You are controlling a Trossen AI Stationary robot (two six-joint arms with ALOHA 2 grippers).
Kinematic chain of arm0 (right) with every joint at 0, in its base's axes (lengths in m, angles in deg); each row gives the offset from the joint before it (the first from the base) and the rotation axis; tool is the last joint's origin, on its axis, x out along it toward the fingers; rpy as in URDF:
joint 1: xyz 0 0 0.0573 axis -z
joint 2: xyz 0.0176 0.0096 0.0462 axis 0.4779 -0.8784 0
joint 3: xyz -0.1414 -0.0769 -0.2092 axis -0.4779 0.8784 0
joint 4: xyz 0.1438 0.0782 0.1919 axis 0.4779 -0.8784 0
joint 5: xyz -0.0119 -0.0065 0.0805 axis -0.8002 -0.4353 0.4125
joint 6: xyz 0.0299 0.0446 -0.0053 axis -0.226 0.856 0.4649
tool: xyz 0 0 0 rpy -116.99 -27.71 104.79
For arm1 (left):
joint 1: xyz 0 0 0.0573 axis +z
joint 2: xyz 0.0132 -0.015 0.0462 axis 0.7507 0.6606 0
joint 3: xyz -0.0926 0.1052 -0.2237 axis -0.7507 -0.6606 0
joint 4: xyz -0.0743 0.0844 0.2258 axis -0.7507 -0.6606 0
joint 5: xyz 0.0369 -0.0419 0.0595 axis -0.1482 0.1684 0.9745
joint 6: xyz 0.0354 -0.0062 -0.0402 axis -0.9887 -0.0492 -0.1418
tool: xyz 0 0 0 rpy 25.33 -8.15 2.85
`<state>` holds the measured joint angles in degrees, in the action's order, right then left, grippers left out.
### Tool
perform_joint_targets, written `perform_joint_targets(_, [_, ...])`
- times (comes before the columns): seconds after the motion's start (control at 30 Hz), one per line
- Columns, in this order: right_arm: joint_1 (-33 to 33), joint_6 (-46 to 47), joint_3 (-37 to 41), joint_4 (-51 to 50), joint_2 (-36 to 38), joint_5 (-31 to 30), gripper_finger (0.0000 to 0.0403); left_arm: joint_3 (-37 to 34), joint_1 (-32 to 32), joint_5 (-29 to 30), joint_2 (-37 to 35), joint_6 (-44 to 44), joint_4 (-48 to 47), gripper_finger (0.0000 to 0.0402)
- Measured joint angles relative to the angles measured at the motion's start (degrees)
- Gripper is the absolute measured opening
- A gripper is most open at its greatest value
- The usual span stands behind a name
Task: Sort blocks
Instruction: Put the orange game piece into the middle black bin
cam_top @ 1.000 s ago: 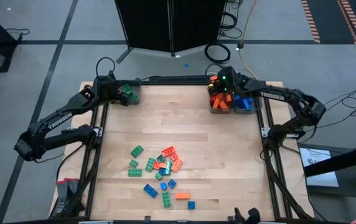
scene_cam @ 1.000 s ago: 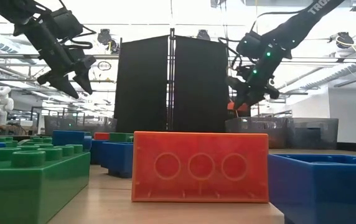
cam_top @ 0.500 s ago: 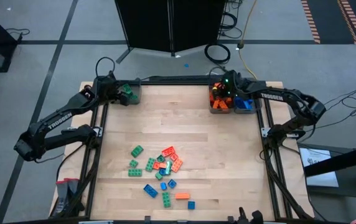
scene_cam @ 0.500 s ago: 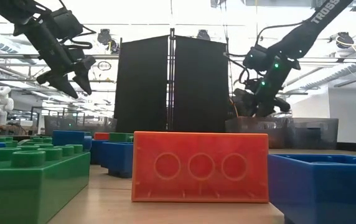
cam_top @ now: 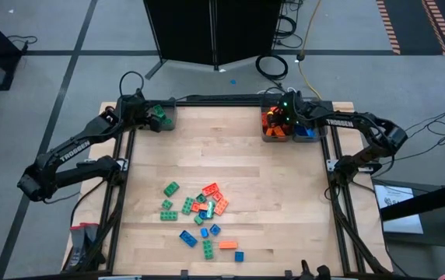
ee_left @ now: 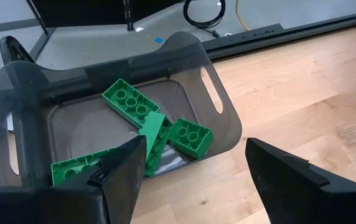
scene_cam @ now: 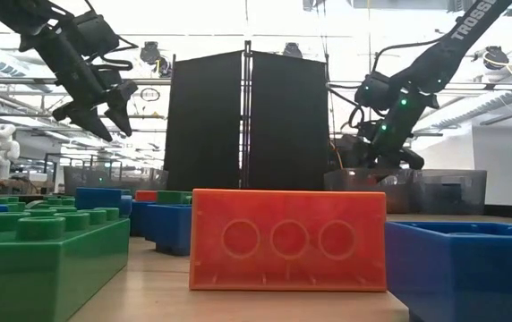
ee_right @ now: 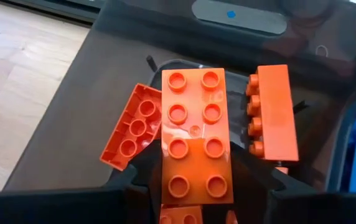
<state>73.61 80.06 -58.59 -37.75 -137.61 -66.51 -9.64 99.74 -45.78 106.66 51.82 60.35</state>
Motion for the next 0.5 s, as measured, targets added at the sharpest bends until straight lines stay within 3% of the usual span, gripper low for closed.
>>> perform_joint_targets(0.1, [0.0, 0.0, 0.0, 0.0, 0.0, 0.0, 0.0123, 0.0, 0.0, 0.0, 0.0, 0.0, 0.0, 0.0277])
perform_joint_targets(0.33, [0.3, 2.7, 0.0, 0.0, 0.0, -0.4, 0.0254, 0.0, 0.0, 0.0, 0.0, 0.4, 0.0, 0.0277])
perform_joint_targets(0.5, [0.3, 2.1, 0.0, 0.2, 1.4, 3.4, 0.0272, 0.0, 0.0, 0.0, 0.0, 1.3, 0.0, 0.0277])
